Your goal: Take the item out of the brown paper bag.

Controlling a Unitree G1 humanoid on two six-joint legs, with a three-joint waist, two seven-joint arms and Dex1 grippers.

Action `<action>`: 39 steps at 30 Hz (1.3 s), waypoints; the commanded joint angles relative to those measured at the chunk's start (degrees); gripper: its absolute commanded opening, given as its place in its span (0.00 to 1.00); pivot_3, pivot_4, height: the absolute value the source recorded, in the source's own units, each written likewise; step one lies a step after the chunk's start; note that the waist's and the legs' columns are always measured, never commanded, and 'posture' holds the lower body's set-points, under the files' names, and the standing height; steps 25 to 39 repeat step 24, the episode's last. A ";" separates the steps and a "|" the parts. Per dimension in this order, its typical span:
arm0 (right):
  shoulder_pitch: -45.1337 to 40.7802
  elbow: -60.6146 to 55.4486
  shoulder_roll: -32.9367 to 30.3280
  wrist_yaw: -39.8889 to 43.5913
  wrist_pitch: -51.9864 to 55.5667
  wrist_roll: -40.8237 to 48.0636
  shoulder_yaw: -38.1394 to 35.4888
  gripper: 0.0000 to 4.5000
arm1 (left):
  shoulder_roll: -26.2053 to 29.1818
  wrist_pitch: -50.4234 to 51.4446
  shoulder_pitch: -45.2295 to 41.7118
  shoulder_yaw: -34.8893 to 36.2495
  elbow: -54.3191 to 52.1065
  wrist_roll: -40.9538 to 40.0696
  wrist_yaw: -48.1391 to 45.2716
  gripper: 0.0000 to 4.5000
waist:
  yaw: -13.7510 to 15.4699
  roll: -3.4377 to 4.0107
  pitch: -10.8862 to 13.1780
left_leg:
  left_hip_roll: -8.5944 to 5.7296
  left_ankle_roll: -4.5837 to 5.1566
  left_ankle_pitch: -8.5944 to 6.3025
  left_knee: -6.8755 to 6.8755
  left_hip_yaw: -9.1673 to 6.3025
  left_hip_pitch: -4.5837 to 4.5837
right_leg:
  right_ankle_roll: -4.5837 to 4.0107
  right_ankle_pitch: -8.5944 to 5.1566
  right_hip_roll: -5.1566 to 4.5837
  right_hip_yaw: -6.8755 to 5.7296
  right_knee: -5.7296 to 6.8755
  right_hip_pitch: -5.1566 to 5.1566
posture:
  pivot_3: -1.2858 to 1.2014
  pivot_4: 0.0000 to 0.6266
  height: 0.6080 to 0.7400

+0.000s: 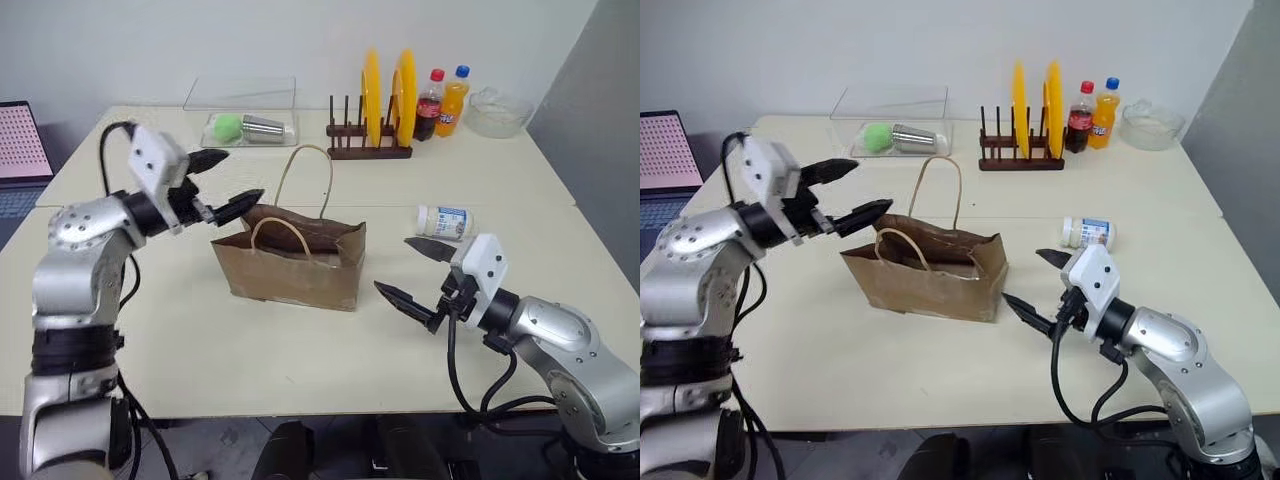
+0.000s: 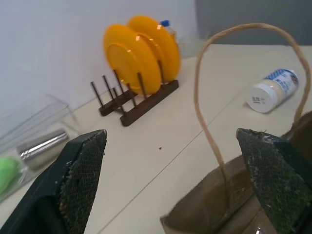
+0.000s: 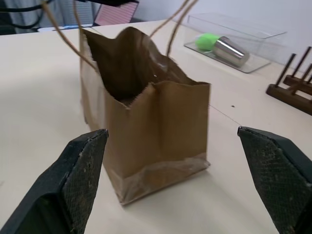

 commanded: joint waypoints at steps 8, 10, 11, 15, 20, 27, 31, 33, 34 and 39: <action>9.99 6.87 8.63 -7.49 -20.59 -7.62 -0.97 1.00 | -14.64 2.52 33.67 4.68 -28.28 8.16 25.11 0.99 | 0.66 -0.10 -0.13 | 0.02 -0.02 -0.01 -0.09 0.02 0.10 | -0.04 0.02 0.01 0.08 0.01 0.02 | 0.52 0.24 1.00; 11.12 8.46 9.88 -8.16 -24.04 -8.59 -1.37 1.00 | -16.17 1.63 36.43 3.55 -29.57 9.26 26.52 0.99 | 1.01 0.05 -0.22 | 0.01 -0.02 -0.01 -0.08 0.05 0.20 | 0.00 -0.01 0.00 0.10 -0.06 0.14 | 0.52 0.24 1.00; 11.66 9.48 10.87 -8.73 -25.97 -8.56 -1.88 1.00 | -16.84 0.92 38.20 2.72 -29.84 9.91 26.89 0.99 | 1.10 0.06 -0.22 | 0.00 -0.01 -0.01 -0.05 0.06 0.25 | 0.00 0.00 0.00 0.11 -0.07 0.21 | 0.52 0.24 1.00; 12.99 11.79 13.13 -9.73 -29.86 -7.86 -2.53 1.00 | -18.61 -3.71 43.36 -0.76 -29.77 12.54 26.76 0.99 | 1.10 0.03 -0.29 | 0.01 0.01 -0.01 -0.06 0.02 0.57 | -0.11 -0.07 0.01 0.05 -0.13 0.57 | 0.52 0.24 1.00; 12.69 10.21 13.01 -10.46 -28.71 -8.14 -1.49 1.00 | -18.75 -5.94 43.39 -2.38 -28.18 12.57 25.78 0.99 | 1.11 0.04 -0.29 | 0.02 0.01 -0.02 -0.11 0.01 0.55 | -0.11 -0.07 0.03 0.02 -0.14 0.55 | 0.52 0.24 1.00; 11.92 8.90 12.97 -11.70 -27.31 -8.66 -1.11 1.00 | -18.86 -8.41 42.70 -4.25 -27.25 11.94 24.15 0.99 | 1.10 0.04 -0.29 | 0.02 0.01 -0.02 -0.11 0.01 0.55 | -0.10 -0.07 0.03 0.02 -0.14 0.55 | 0.52 0.24 1.00; 11.92 8.90 12.97 -11.70 -27.31 -8.66 -1.11 1.00 | -18.86 -8.41 42.70 -4.25 -27.25 11.94 24.15 0.99 | 1.10 0.04 -0.29 | 0.02 0.01 -0.02 -0.11 0.01 0.55 | -0.10 -0.07 0.03 0.02 -0.14 0.55 | 0.52 0.24 1.00; 11.92 8.90 12.97 -11.70 -27.31 -8.66 -1.11 1.00 | -18.86 -8.41 42.70 -4.25 -27.25 11.94 24.15 0.99 | 1.10 0.04 -0.29 | 0.02 0.01 -0.02 -0.11 0.01 0.55 | -0.10 -0.07 0.03 0.02 -0.14 0.55 | 0.52 0.24 1.00; 11.92 8.90 12.97 -11.70 -27.31 -8.66 -1.11 1.00 | -18.86 -8.41 42.70 -4.25 -27.25 11.94 24.15 0.99 | 1.10 0.04 -0.29 | 0.02 0.01 -0.02 -0.11 0.01 0.55 | -0.10 -0.07 0.03 0.02 -0.14 0.55 | 0.52 0.24 1.00; 11.92 8.90 12.97 -11.70 -27.31 -8.66 -1.11 1.00 | -18.86 -8.41 42.70 -4.25 -27.25 11.94 24.15 0.99 | 1.10 0.04 -0.29 | 0.02 0.01 -0.02 -0.11 0.01 0.55 | -0.10 -0.07 0.03 0.02 -0.14 0.55 | 0.52 0.24 1.00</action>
